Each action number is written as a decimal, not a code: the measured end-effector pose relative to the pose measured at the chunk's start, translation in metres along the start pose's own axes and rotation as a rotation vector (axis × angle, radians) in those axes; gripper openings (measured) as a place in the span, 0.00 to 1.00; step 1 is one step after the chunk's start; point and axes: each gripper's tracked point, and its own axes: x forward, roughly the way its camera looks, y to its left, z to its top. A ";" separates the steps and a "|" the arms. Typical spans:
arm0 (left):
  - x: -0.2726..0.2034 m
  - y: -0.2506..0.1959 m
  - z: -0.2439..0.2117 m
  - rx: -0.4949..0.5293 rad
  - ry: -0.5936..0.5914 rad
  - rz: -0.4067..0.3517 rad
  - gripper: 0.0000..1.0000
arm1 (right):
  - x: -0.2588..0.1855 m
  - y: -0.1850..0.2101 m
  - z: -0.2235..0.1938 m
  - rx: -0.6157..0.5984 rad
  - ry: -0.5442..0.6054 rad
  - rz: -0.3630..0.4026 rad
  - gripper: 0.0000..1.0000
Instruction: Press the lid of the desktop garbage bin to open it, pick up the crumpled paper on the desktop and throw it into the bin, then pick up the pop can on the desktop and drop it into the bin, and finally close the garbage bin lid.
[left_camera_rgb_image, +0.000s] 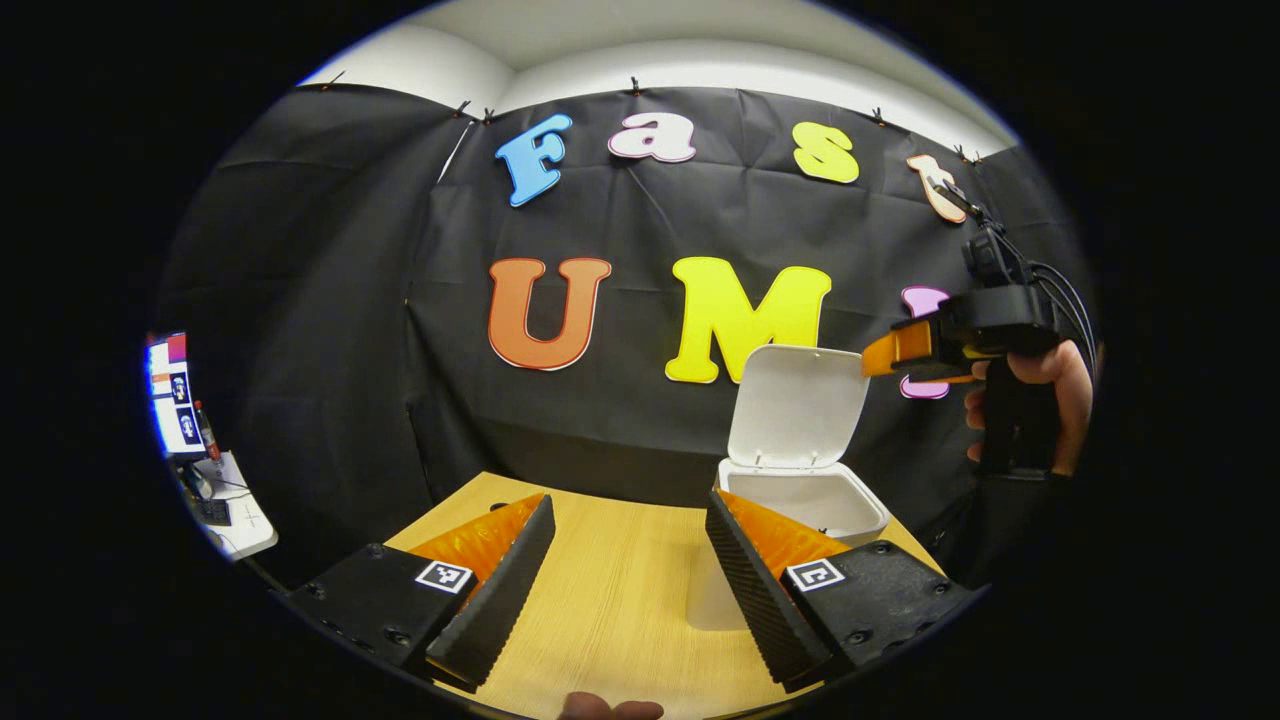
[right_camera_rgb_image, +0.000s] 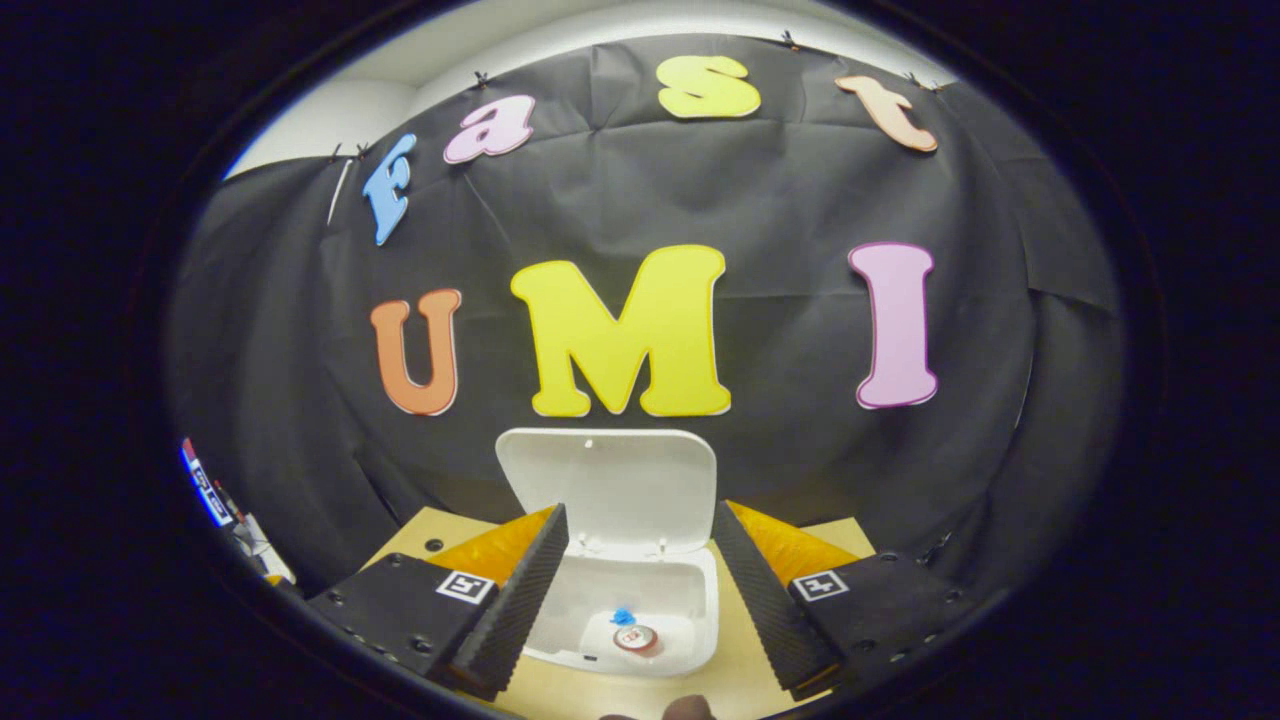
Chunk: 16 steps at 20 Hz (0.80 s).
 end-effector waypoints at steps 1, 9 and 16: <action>-0.001 0.000 0.002 0.000 -0.006 -0.003 0.98 | 0.002 0.001 0.008 -0.001 -0.016 -0.011 0.91; 0.007 0.020 0.008 -0.018 -0.024 0.045 0.98 | 0.032 0.028 0.053 -0.023 -0.073 -0.001 0.92; 0.020 0.033 0.002 -0.023 0.004 0.088 0.98 | 0.086 0.031 0.048 -0.027 -0.053 -0.007 0.93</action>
